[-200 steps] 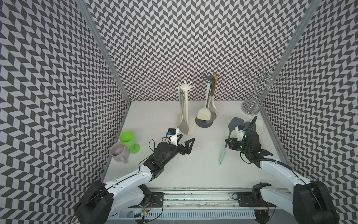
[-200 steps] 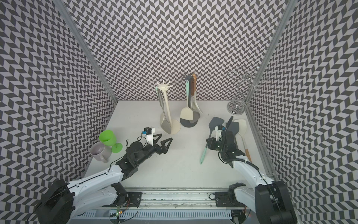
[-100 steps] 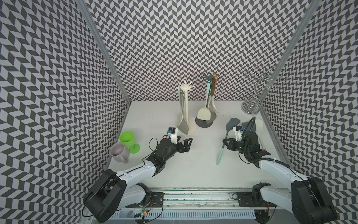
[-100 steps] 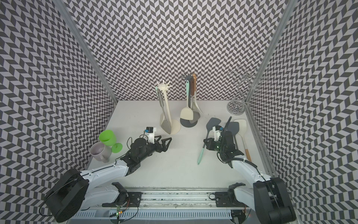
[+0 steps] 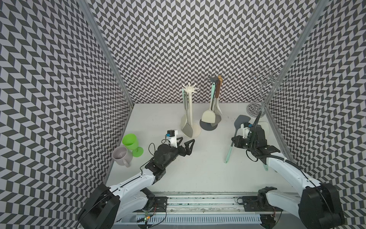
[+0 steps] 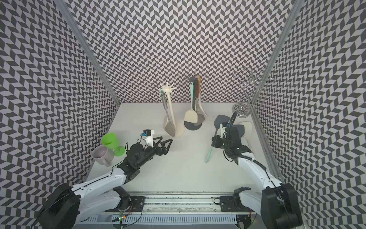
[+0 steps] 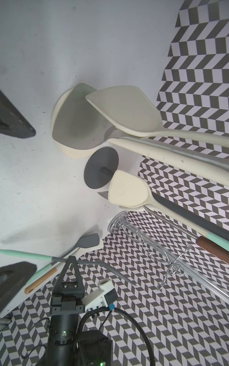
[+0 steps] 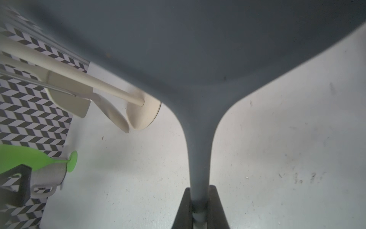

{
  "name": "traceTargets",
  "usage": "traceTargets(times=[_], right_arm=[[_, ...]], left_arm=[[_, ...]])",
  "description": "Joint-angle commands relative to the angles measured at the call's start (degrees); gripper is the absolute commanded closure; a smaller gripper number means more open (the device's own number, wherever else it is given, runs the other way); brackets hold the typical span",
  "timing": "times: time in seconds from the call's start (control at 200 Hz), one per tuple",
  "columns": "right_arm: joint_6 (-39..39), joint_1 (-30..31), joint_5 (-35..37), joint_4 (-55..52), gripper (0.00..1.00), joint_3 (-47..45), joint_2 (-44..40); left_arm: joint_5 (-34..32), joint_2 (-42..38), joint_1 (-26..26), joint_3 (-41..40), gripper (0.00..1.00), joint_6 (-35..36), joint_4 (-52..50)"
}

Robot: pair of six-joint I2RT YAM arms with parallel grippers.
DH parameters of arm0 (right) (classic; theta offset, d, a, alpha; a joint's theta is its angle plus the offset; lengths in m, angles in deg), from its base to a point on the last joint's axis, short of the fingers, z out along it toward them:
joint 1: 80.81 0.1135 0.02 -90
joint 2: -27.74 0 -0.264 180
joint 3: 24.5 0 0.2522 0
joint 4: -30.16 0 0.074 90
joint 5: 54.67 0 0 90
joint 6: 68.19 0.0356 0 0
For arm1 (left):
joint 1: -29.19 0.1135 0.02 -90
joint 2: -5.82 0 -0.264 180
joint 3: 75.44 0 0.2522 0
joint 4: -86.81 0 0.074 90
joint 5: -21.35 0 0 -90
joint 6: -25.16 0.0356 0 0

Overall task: Take the spatula off the kitchen utensil rack
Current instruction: Place the spatula at the center of the board.

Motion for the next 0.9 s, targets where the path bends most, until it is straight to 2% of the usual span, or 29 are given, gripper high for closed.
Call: traceTargets(times=[0.0, 0.27, 0.601, 0.746, 0.896], right_arm=[[-4.90, 0.35, 5.02, -7.05, 1.00, 4.33, 1.02], [-11.90, 0.36, 8.42, -16.71, 1.00, 11.08, 6.80], [-14.58, -0.45, 13.52, -30.57, 1.00, 24.00, 27.20], [-14.76, -2.88, 16.76, -33.85, 1.00, 27.02, 32.52], [-14.60, -4.47, 21.39, -35.56, 1.00, 27.62, 34.04]], left_arm=[[0.57, -1.81, 0.31, -1.31, 0.01, -1.26, 1.42], [0.63, -3.01, 0.31, -2.34, 0.01, -2.55, 2.12], [1.77, -1.04, 0.35, -3.18, 0.01, -3.51, 4.09], [1.62, -0.88, 0.40, -3.20, 0.01, -3.19, 4.06], [1.12, -1.92, 0.40, -3.36, 0.01, -2.90, 3.88]])
